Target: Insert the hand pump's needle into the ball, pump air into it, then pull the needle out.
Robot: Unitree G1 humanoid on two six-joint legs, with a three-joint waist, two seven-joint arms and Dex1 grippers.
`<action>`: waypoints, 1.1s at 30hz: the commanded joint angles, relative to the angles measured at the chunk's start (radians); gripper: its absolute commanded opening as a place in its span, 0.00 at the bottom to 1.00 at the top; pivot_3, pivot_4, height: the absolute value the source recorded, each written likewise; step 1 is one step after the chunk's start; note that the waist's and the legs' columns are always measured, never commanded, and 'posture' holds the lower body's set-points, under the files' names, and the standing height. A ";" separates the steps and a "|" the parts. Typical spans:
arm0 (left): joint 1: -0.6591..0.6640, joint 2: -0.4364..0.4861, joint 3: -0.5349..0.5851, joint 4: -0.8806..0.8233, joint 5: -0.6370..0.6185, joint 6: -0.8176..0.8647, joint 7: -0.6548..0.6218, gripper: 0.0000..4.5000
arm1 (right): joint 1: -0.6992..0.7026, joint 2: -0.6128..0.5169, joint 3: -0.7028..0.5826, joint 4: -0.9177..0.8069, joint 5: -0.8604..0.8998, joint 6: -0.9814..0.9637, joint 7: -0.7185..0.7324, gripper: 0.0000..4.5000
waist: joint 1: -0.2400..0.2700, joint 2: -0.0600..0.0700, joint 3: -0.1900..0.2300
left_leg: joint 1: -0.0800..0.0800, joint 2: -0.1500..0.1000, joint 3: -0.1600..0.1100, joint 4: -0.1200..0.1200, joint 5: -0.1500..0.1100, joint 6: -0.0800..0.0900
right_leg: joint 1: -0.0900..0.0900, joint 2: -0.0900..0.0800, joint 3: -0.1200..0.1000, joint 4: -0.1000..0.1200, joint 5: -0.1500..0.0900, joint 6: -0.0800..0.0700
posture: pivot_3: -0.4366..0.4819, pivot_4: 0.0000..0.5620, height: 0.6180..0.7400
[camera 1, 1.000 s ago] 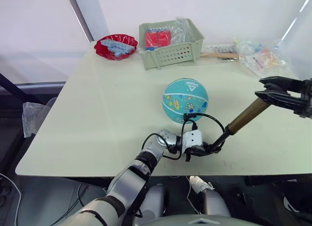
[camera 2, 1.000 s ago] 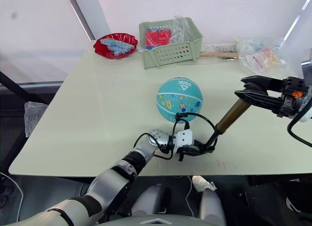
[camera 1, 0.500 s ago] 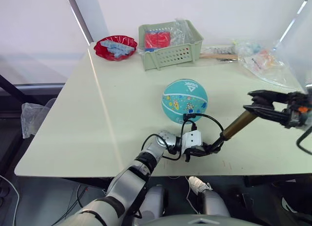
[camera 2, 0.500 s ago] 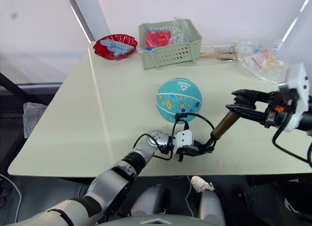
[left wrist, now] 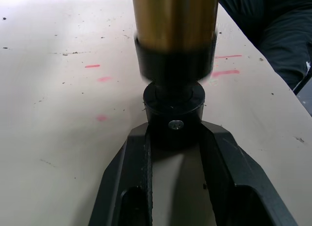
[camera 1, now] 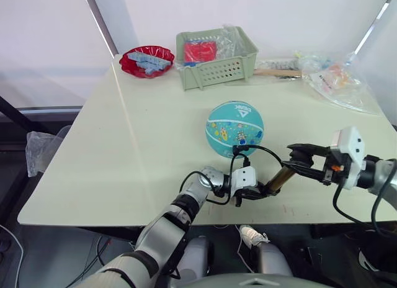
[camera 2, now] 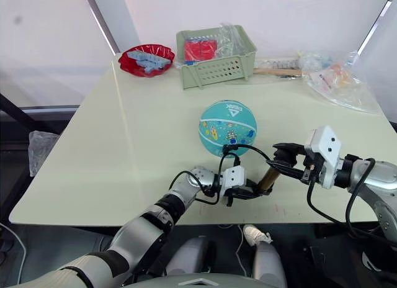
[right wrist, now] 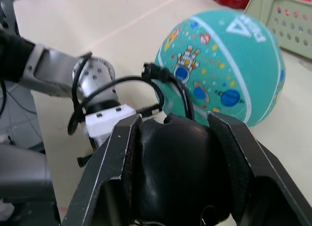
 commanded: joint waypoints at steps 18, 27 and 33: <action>0.048 0.024 -0.038 0.081 0.063 0.060 0.005 0.23 | -0.229 -0.157 -0.312 0.008 0.378 0.274 0.041 0.36 | 0.002 0.007 0.007 | -0.001 -0.001 -0.001 0.000 0.000 0.000 | 0.000 -0.002 -0.001 0.000 0.000 0.000 | 0.48 0.27 0.97; 0.049 0.022 -0.038 0.083 0.063 0.059 0.004 0.23 | -0.364 -0.272 -0.410 0.077 0.511 0.387 0.048 0.36 | 0.002 0.008 0.008 | -0.002 -0.001 -0.001 0.000 0.000 0.000 | 0.000 -0.004 -0.001 -0.001 0.000 0.000 | 0.48 0.27 0.97; 0.050 0.023 -0.038 0.082 0.062 0.058 0.004 0.23 | -0.372 -0.277 -0.396 0.067 0.522 0.407 0.041 0.36 | 0.001 0.009 0.008 | -0.002 -0.001 -0.001 0.000 0.000 0.000 | 0.000 -0.005 -0.001 -0.001 0.000 0.000 | 0.48 0.27 0.97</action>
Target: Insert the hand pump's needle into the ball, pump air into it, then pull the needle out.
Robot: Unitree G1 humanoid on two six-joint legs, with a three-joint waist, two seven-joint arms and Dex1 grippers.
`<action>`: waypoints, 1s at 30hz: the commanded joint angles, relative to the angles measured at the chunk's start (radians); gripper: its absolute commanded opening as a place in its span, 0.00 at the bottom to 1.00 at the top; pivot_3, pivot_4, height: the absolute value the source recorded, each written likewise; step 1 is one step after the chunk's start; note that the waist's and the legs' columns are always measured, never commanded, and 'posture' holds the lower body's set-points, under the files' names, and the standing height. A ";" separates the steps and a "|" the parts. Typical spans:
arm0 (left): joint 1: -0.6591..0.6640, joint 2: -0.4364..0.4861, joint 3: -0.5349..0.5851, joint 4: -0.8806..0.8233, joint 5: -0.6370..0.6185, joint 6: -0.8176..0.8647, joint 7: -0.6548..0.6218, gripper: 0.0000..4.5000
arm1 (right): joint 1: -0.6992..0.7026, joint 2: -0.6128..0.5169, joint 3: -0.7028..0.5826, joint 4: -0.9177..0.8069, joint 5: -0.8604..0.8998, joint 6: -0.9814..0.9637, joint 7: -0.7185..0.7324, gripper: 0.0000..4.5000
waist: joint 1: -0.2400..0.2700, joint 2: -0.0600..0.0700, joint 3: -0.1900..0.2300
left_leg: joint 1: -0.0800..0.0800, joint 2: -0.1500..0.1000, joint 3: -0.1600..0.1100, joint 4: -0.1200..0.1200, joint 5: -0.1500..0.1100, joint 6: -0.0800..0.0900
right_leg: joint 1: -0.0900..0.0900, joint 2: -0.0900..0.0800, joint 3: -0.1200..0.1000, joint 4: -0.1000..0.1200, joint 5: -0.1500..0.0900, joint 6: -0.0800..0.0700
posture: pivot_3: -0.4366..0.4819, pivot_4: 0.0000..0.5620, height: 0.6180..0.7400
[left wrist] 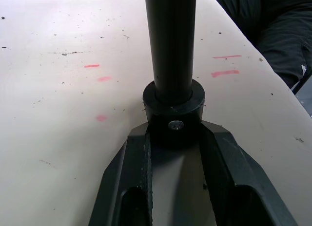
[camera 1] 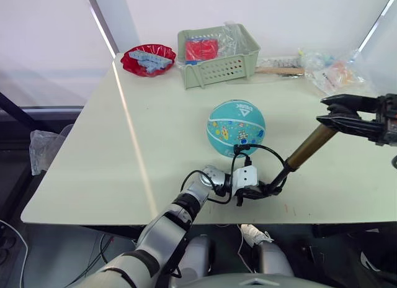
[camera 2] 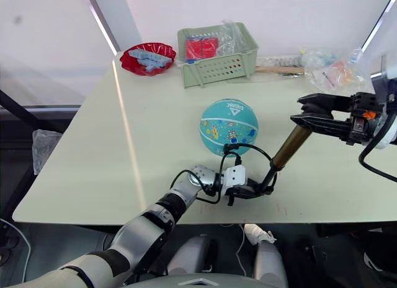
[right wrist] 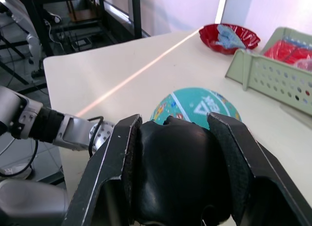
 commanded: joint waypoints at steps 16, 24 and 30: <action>0.056 0.036 -0.039 0.077 0.062 0.061 0.005 0.23 | 0.255 0.184 0.204 -0.107 -0.243 -0.195 -0.008 0.36 | -0.003 -0.008 -0.007 | 0.002 0.001 0.000 0.000 0.000 0.000 | 0.002 0.002 0.000 0.000 0.000 0.000 | 0.48 0.27 0.97; 0.048 0.039 -0.035 0.077 0.060 0.066 0.004 0.23 | 0.357 0.277 0.363 -0.045 -0.479 -0.385 -0.008 0.36 | -0.005 -0.010 -0.012 | 0.003 0.001 -0.001 0.000 0.000 0.000 | 0.002 0.005 -0.001 0.000 0.000 0.000 | 0.48 0.27 0.97; 0.050 0.062 -0.037 0.079 0.065 0.058 -0.004 0.23 | 0.357 0.322 0.395 -0.031 -0.519 -0.422 -0.015 0.36 | -0.005 -0.009 -0.012 | 0.003 0.001 -0.001 0.000 0.000 0.000 | 0.002 0.006 -0.001 0.000 0.000 0.000 | 0.48 0.27 0.97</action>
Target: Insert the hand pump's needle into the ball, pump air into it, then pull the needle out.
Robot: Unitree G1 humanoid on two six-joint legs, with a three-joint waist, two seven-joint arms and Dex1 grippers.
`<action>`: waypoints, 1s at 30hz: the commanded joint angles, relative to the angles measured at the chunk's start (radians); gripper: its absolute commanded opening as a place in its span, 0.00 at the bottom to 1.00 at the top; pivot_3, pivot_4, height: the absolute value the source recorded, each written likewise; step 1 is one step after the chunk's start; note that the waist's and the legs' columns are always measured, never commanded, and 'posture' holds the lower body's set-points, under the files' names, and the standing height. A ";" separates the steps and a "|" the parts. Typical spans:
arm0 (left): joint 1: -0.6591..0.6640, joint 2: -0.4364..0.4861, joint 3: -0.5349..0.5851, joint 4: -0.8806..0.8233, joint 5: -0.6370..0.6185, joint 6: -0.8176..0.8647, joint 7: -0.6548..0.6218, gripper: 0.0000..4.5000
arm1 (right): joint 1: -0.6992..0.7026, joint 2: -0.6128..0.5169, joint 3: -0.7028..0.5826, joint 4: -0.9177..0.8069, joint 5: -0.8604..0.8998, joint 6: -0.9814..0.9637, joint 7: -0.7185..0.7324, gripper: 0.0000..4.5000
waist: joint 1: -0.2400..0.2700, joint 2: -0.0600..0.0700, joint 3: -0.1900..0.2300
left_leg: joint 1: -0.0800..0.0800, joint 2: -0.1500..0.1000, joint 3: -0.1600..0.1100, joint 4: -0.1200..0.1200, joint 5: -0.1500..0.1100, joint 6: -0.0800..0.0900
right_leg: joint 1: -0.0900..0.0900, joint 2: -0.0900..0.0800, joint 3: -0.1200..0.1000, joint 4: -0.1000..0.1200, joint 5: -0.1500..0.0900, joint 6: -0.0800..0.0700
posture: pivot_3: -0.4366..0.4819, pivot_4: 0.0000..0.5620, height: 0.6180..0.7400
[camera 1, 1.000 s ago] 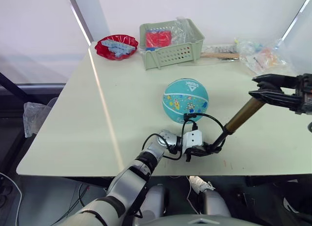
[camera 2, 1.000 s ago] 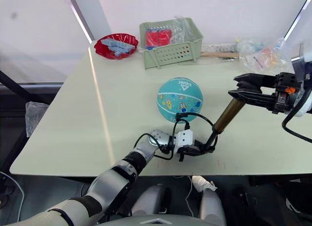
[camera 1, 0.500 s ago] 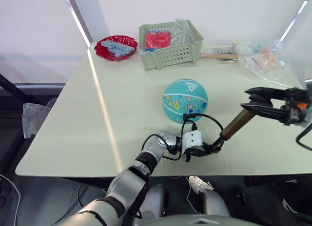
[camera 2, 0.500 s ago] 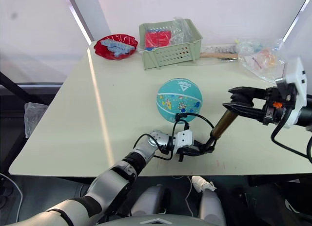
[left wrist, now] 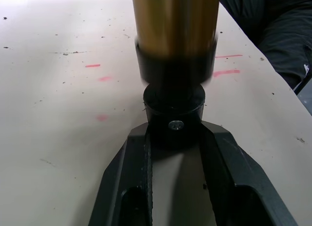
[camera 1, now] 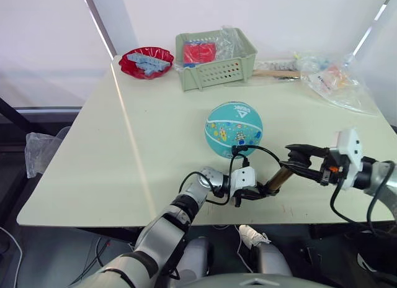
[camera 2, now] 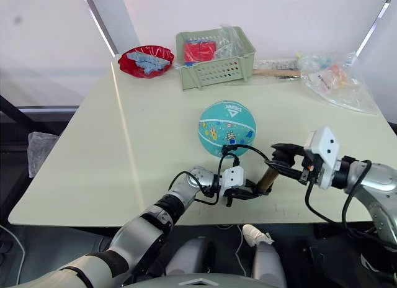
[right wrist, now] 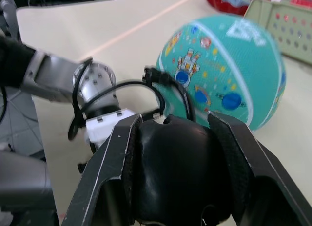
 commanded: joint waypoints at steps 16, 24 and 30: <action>0.056 0.050 -0.042 0.068 0.063 0.058 -0.008 0.23 | -0.185 -0.155 -0.312 -0.023 0.357 0.282 0.014 0.36 | 0.002 0.007 0.012 | -0.003 0.000 -0.001 0.000 0.000 0.000 | -0.003 -0.001 -0.001 0.000 0.000 -0.001 | 0.48 0.27 0.97; 0.051 0.046 -0.042 0.069 0.063 0.059 -0.010 0.23 | -0.280 -0.260 -0.414 0.015 0.492 0.393 0.015 0.36 | 0.002 0.008 0.014 | -0.003 0.000 0.000 0.000 0.000 0.000 | -0.003 -0.005 0.000 0.000 0.000 -0.001 | 0.48 0.27 0.97; 0.051 0.044 -0.041 0.069 0.062 0.060 -0.011 0.23 | -0.327 -0.303 -0.431 0.023 0.538 0.435 0.002 0.36 | 0.001 0.008 0.014 | -0.003 0.000 0.000 0.000 0.000 0.000 | -0.003 -0.005 0.000 0.000 0.000 -0.001 | 0.48 0.27 0.97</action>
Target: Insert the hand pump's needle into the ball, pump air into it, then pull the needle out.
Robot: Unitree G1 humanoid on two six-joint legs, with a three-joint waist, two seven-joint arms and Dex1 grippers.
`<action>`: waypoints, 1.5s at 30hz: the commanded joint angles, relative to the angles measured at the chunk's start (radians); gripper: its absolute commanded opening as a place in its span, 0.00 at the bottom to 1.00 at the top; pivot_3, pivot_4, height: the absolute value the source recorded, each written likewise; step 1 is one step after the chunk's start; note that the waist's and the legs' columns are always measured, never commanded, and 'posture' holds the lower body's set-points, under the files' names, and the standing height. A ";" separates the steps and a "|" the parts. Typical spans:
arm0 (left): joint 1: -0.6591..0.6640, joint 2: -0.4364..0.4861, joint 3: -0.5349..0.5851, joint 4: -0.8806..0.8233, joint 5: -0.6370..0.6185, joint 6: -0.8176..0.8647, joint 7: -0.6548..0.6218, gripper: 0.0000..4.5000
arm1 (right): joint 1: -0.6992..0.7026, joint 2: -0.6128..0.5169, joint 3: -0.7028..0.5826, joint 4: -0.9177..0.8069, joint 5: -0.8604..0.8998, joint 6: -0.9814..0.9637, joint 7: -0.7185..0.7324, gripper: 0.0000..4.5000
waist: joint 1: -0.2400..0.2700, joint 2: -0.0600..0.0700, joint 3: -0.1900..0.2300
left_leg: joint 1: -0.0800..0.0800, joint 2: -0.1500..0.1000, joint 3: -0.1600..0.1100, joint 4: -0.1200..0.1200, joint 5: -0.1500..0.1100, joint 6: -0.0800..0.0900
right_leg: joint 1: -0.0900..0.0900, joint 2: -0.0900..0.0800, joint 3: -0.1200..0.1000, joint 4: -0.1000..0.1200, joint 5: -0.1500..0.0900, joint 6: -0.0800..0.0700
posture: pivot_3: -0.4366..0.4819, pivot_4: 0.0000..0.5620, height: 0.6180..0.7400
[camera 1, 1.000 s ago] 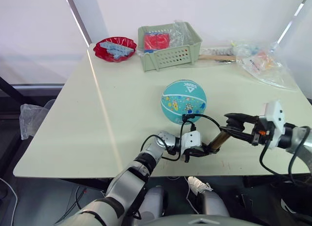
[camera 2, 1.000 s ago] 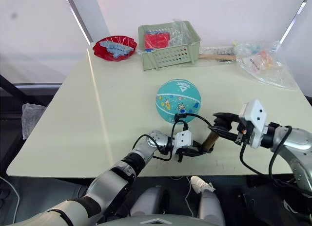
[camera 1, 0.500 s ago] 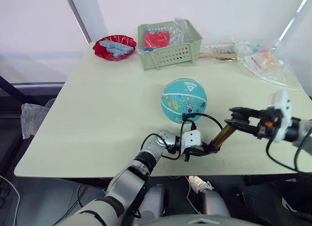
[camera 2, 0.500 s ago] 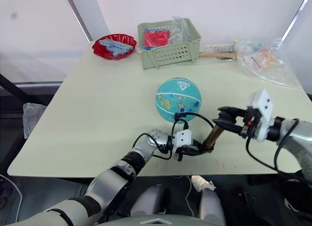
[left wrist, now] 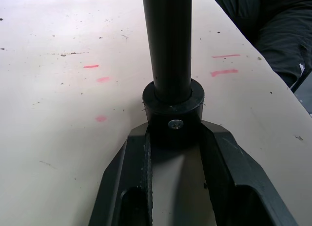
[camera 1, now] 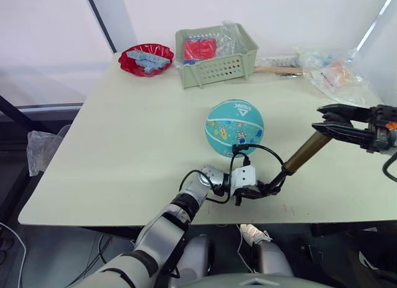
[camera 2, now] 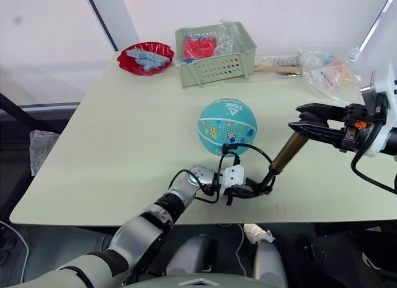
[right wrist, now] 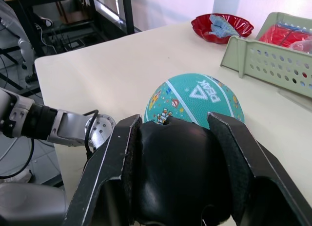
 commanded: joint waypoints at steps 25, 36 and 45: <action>0.054 0.038 -0.023 0.052 0.042 0.057 -0.001 0.23 | 0.303 0.227 0.342 -0.038 -0.471 -0.373 -0.053 0.36 | -0.002 -0.010 -0.010 | 0.003 0.001 0.000 0.000 0.000 0.000 | 0.002 0.005 0.000 0.000 0.000 0.000 | 0.48 0.27 0.97; 0.045 0.029 0.016 0.014 -0.004 0.083 -0.031 0.50 | 0.353 0.304 0.417 -0.035 -0.583 -0.466 -0.110 0.36 | -0.004 -0.009 -0.011 | 0.004 0.001 -0.001 0.000 0.000 0.000 | 0.003 0.007 0.000 0.001 0.000 0.000 | 0.48 0.27 0.97; 0.074 0.059 0.049 -0.093 -0.074 0.075 -0.098 0.99 | 0.344 0.316 0.416 -0.033 -0.581 -0.463 -0.115 0.36 | -0.005 -0.008 -0.009 | 0.006 0.002 -0.001 0.001 0.000 -0.001 | 0.004 0.004 0.001 0.001 0.000 0.000 | 0.48 0.27 0.97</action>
